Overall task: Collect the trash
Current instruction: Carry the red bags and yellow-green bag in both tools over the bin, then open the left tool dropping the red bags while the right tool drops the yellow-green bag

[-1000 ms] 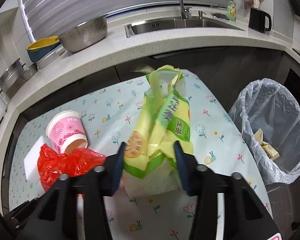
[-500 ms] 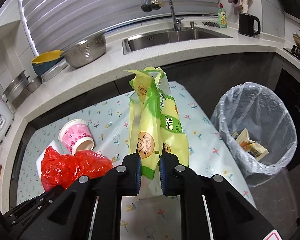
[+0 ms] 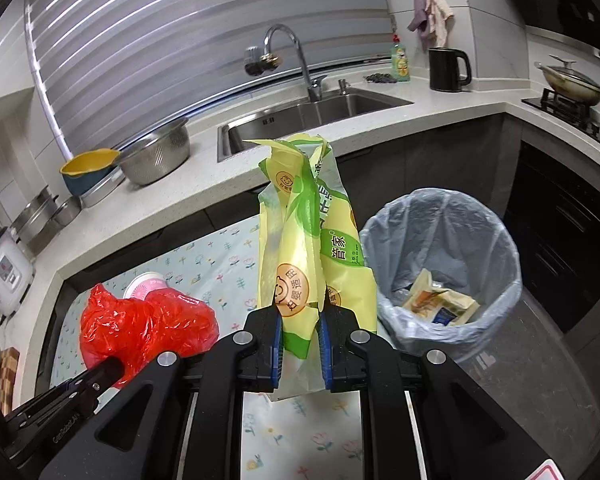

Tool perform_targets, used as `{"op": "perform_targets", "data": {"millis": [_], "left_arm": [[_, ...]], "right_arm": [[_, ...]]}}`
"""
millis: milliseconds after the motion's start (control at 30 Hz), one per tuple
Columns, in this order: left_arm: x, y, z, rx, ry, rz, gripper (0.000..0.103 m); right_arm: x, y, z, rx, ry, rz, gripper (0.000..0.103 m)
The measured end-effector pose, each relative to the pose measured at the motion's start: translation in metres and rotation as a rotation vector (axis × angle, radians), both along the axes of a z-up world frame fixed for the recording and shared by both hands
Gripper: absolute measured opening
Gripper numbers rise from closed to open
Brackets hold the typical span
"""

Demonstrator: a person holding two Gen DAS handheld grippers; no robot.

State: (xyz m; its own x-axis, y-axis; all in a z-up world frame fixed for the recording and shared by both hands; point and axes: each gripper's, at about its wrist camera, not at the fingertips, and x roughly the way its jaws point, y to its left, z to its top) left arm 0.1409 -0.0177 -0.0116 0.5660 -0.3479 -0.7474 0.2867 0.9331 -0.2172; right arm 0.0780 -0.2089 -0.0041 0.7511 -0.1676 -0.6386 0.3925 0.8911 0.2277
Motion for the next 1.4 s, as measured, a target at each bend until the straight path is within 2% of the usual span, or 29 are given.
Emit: {"op": "perform_targets", "data": {"millis": [300,700,1167,1333,1400], "left_arm": [[-0.026,-0.055,0.013,0.017,-0.032,-0.099,0.008],[-0.038,-0.139,0.007,0.053,-0.044,-0.238,0.008],[-0.005,-0.233,-0.021,0.095,-0.061,-0.379,0.008],[0.011,-0.250,-0.029,0.087,-0.061,-0.377,0.016],[0.017,-0.252,-0.030,0.080,-0.068,-0.373,0.024]], "right_arm": [[-0.049,-0.054,0.006,0.018,-0.027,-0.099,0.014],[-0.087,-0.116,-0.007,0.042,-0.018,-0.207,0.014],[-0.086,-0.164,-0.047,0.088,0.021,-0.286,0.014],[-0.075,-0.174,-0.054,0.088,0.032,-0.295,0.014],[-0.070,-0.176,-0.054,0.085,0.032,-0.295,0.014]]}}
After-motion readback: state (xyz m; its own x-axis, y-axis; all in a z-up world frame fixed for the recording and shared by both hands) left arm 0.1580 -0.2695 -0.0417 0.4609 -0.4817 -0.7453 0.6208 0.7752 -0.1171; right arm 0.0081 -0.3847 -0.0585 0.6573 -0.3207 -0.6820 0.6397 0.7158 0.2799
